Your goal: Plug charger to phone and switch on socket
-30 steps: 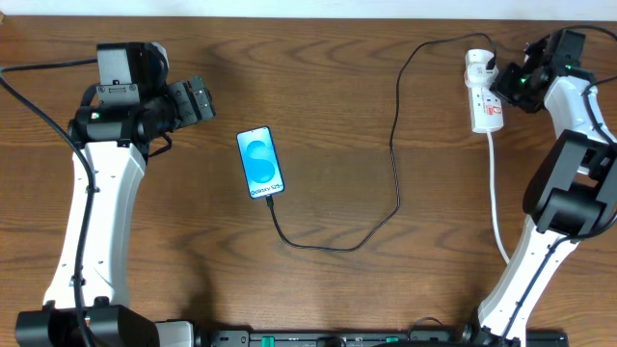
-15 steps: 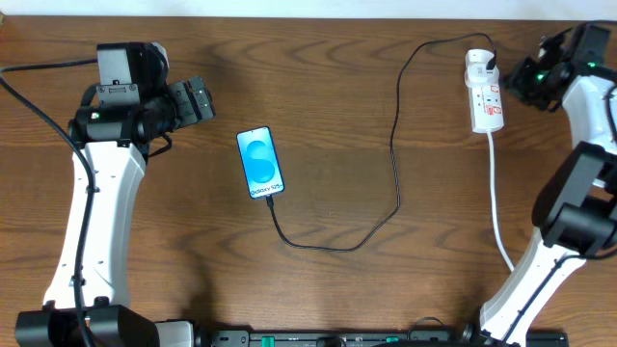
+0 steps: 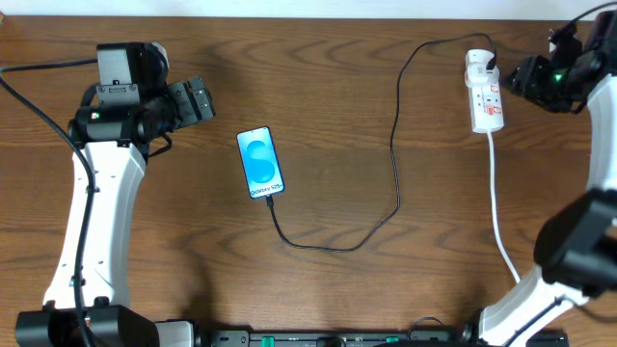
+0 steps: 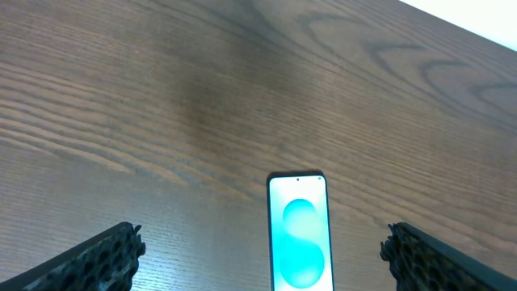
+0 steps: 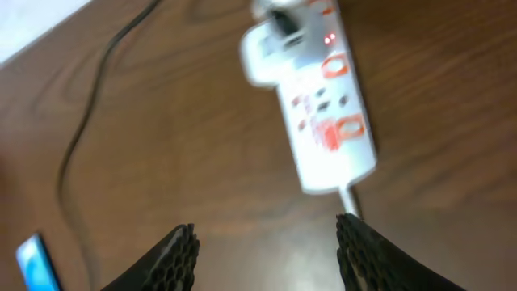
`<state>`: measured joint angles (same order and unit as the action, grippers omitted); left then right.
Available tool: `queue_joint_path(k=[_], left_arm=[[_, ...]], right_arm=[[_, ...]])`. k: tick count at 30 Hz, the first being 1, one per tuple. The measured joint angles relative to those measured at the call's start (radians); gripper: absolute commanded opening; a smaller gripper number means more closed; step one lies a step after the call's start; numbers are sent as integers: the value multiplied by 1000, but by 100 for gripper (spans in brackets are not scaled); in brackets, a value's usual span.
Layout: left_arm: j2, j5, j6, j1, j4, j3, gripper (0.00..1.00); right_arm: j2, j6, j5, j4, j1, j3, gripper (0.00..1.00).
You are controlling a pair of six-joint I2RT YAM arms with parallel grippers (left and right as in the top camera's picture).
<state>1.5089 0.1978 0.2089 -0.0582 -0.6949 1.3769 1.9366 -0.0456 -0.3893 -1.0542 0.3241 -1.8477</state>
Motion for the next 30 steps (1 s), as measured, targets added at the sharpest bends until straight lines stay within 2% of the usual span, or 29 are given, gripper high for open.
queue_joint_path(k=[3,5,7,8,17,30], left_arm=[[0,-2,0,0,0,0,99],[0,-2,0,0,0,0,98],[0,-2,0,0,0,0,98],[0,-2,0,0,0,0,98],[0,-2,0,0,0,0,98],[0,-2,0,0,0,0,99]], right_arm=[[-111,56,0,-90,-36,0,65],[-181,77,-2,-151,-63,0,74],[-234,94,-3,-189,-84,0,88],[-266,98,-5,-217,-98,0,99],[-408,117,-3,-393,-133,0,99],[-422,133,5,-525,-133,0,99]])
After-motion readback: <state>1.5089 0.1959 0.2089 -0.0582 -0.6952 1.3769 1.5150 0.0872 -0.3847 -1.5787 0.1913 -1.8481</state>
